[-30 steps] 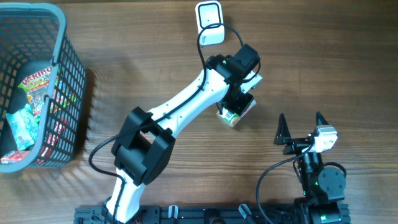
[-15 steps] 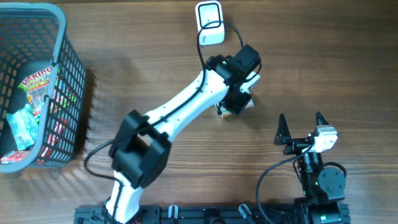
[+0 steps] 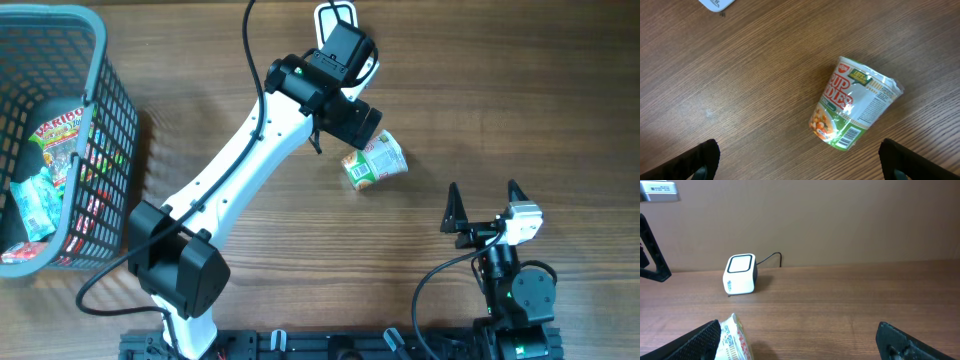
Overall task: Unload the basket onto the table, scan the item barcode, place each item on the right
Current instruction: 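Rotate the cup noodle under the scanner with the left gripper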
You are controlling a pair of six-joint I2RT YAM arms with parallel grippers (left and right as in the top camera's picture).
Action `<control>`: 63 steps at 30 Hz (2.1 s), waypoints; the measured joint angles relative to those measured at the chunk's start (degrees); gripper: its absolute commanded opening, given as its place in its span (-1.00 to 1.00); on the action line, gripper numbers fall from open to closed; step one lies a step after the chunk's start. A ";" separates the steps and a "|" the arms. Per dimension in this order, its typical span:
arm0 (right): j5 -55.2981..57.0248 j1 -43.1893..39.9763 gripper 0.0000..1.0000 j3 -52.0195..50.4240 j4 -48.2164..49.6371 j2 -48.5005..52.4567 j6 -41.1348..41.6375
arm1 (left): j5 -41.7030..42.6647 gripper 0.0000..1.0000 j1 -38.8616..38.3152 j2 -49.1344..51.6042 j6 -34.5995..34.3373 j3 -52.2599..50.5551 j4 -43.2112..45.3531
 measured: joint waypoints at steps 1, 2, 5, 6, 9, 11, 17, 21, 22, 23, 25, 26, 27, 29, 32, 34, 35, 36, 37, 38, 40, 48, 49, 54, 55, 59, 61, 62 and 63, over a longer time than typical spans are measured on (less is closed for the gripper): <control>0.00 0.00 1.00 0.00 0.00 0.00 0.00 | -0.17 1.00 -0.02 0.00 0.00 0.00 0.00; 0.00 0.00 1.00 0.00 0.00 0.00 0.00 | -0.20 1.00 -0.02 0.00 0.00 0.00 -0.02; 0.00 0.00 1.00 0.00 0.00 0.00 0.00 | -0.20 1.00 -0.02 0.00 0.00 0.00 -0.02; 0.00 0.00 0.99 0.00 0.00 0.00 0.00 | -0.20 1.00 -0.02 0.00 0.00 0.00 0.00; 0.00 0.00 1.00 0.00 0.00 0.00 0.00 | -0.20 1.00 -0.02 0.00 0.00 0.00 0.00; 0.00 0.00 0.99 0.00 0.00 0.00 0.00 | -0.20 1.00 -0.02 0.00 0.00 0.00 0.00; 0.00 0.00 1.00 0.00 0.00 0.00 0.00 | -0.20 1.00 -0.02 0.00 0.00 0.00 0.00; 0.00 0.00 1.00 0.00 0.00 0.00 0.00 | -0.20 1.00 -0.02 0.00 0.00 0.00 1.88; 0.00 0.00 1.00 0.00 0.00 0.00 0.00 | -0.20 1.00 -0.02 0.00 0.00 0.00 2.69; 0.00 0.00 1.00 0.00 0.00 0.00 0.00 | -0.17 1.00 -0.02 0.00 0.00 0.00 3.28; 0.00 0.00 1.00 0.00 0.00 0.00 0.00 | -0.37 1.00 -0.02 0.00 0.00 0.00 4.83; 0.00 0.00 0.99 0.00 0.00 0.00 0.00 | -0.50 1.00 0.02 0.00 -0.02 0.00 5.03; 0.00 0.00 0.99 0.00 0.00 0.00 0.00 | -0.55 0.80 0.13 0.00 -0.04 0.00 4.81; 0.00 0.00 1.00 0.00 0.00 0.00 0.00 | 0.59 -0.69 1.05 0.00 -0.79 0.00 4.48; 0.00 0.00 0.99 0.00 0.00 0.00 0.00 | 1.57 -0.92 3.76 0.02 -3.34 0.00 4.37; 0.00 0.00 0.99 0.00 0.00 0.00 0.00 | 1.84 -0.92 6.21 0.15 -5.40 0.00 4.37; 0.00 0.00 1.00 0.00 0.00 0.00 0.00 | 1.81 -0.92 7.23 0.42 -6.05 0.00 4.37; 0.00 0.00 0.99 0.00 0.00 0.00 0.00 | 1.81 -0.92 7.98 0.83 -6.51 0.00 4.44; 0.00 0.00 0.99 0.00 0.00 0.00 0.00 | 1.84 -0.92 8.31 1.40 -7.04 -0.26 5.20; 0.02 0.00 0.99 0.00 0.00 0.00 0.00 | 2.25 -0.92 8.04 2.67 -7.56 -1.49 7.37; 0.00 0.00 0.99 0.00 -0.02 0.00 0.00 | 2.67 -0.92 7.41 3.98 -7.80 -3.13 10.47; 0.00 0.00 1.00 0.00 0.00 0.00 0.00 | 6.75 -0.92 2.75 13.70 -8.55 -5.75 16.04; 0.00 0.00 1.00 0.00 0.00 0.00 0.00 | 6.78 -0.91 2.08 14.27 -8.66 -5.77 15.61; 0.00 0.00 0.99 0.00 0.00 0.00 0.00 | 9.46 -0.91 -1.33 14.80 -8.87 -5.77 13.29; 0.00 0.00 0.99 0.00 -0.02 0.00 0.00 | 10.01 -0.91 -2.08 14.80 -9.05 -5.77 12.63; 0.00 0.00 0.99 0.00 0.00 0.00 0.00 | 11.54 -0.78 -4.90 14.80 -11.67 -5.77 10.78; 0.00 0.00 1.00 0.00 0.00 0.00 0.00 | 11.74 -0.74 -5.44 14.80 -12.83 -5.77 9.81; 0.00 0.00 1.00 0.00 -0.02 0.00 0.00 | 11.89 -0.66 -5.57 14.80 -13.29 -5.79 9.18; 0.00 0.00 0.99 0.00 0.00 0.00 0.00 | 11.91 -0.62 -5.57 14.80 -13.66 -5.79 8.98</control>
